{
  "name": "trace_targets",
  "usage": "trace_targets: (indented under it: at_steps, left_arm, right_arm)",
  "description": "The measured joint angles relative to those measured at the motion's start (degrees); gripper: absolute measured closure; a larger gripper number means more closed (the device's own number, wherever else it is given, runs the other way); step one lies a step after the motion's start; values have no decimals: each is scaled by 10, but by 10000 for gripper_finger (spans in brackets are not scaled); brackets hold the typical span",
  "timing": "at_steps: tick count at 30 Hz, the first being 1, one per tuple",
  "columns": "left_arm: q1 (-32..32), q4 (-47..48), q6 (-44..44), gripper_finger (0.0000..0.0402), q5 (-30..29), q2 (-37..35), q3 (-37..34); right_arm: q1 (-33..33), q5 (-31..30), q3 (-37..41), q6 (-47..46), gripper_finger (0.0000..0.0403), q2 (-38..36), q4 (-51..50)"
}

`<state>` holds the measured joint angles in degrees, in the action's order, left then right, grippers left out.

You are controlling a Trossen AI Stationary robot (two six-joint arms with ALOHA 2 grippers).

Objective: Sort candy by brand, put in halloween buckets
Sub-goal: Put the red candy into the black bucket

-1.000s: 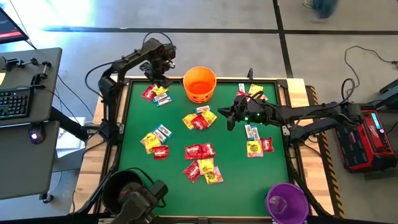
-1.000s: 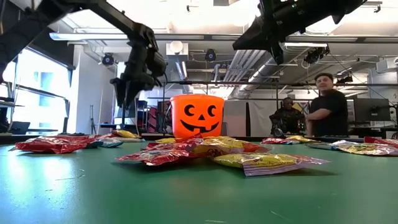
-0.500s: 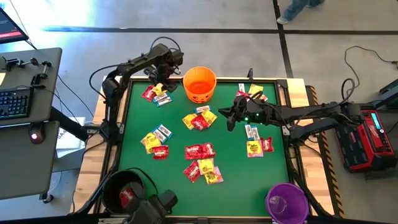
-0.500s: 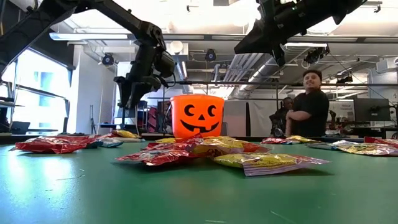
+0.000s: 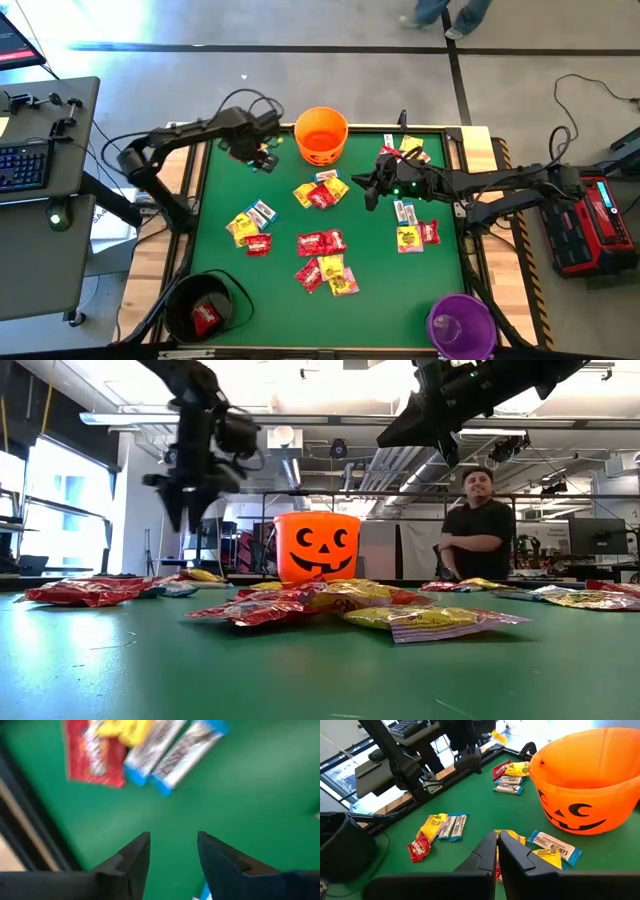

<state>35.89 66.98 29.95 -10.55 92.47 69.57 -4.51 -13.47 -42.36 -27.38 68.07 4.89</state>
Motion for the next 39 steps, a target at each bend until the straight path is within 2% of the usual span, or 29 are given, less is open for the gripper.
trace_targets:
  at_steps: [6,8,10,14,18,25,32,39]
  left_arm:
    - [-3,-32,53,293,-38,-9,-89]
    - [-6,-60,66,300,-37,-8,-104]
    - [-8,-81,80,301,-60,-8,-114]
    - [1,-118,82,288,-97,-8,-127]
    - [15,-137,68,258,-130,-5,-129]
    - [35,-180,16,212,-133,31,-129]
    - [55,-186,-2,206,-164,66,-129]
    - [85,-218,-44,214,-141,84,-129]
  right_arm:
    - [-5,0,0,5,396,0,0]
    - [-7,0,0,7,396,0,0]
    - [-9,-3,0,8,396,0,0]
    - [-11,-6,0,9,396,0,0]
    - [-11,-6,0,9,396,0,0]
    - [-11,-6,0,18,396,0,0]
    - [-11,-17,0,19,396,0,0]
    - [-11,-25,0,19,396,0,0]
